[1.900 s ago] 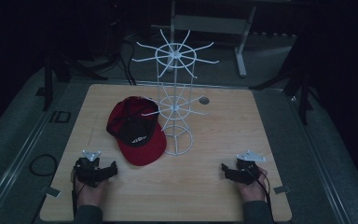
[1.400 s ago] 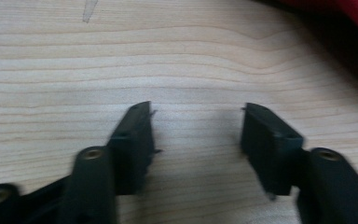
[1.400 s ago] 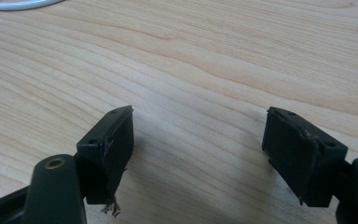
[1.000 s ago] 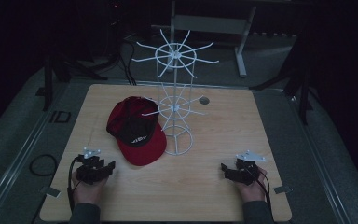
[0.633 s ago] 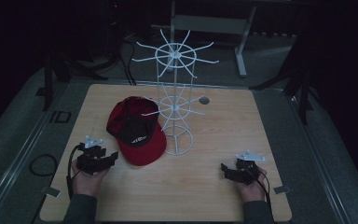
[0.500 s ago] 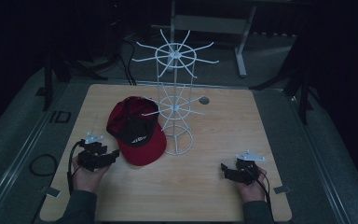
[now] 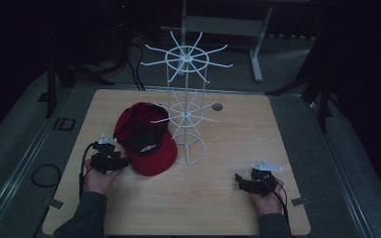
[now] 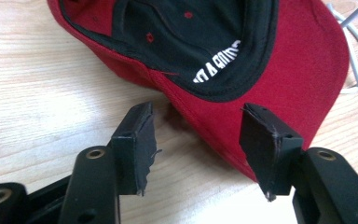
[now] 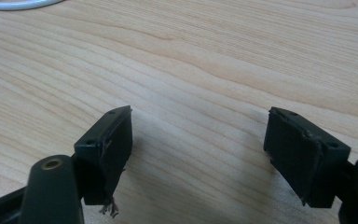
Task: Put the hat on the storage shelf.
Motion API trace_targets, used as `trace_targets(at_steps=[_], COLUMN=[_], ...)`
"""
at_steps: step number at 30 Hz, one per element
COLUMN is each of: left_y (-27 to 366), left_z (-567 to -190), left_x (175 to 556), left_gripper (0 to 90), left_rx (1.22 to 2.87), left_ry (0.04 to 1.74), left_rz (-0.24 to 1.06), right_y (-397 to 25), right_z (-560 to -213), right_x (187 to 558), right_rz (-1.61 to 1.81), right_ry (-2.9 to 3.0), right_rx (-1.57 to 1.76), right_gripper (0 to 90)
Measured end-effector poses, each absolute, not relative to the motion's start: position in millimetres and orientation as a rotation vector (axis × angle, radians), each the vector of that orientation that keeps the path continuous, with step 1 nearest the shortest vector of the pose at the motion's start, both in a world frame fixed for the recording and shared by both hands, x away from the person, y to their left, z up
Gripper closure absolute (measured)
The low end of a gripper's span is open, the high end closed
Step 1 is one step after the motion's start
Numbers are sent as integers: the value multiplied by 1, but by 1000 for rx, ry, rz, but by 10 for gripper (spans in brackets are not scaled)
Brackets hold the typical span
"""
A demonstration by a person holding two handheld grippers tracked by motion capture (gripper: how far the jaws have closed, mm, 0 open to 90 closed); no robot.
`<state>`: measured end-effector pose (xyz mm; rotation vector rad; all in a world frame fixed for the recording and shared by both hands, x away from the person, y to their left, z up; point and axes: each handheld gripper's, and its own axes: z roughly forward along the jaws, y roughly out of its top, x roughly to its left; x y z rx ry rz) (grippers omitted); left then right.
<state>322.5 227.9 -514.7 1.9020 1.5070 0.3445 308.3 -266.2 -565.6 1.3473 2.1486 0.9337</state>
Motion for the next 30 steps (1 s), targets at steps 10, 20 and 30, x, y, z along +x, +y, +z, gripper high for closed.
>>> trace_targets(at_steps=[10,20,30], left_y=[224,216,218], left_z=[-530,-534,-529], left_x=[339,351,362], left_gripper=[480,507,609], left_rx=[1913,1967,1939], left_ry=[1525,1508,1513], left_rz=[224,181,126], right_y=[-266,-266,-266], right_z=[-566,-566,-566], right_x=[308,308,308], right_rz=[933,933,933], right_ry=[2147,2148,2148], right_rx=[1348,1349,1348], right_gripper=[234,233,232])
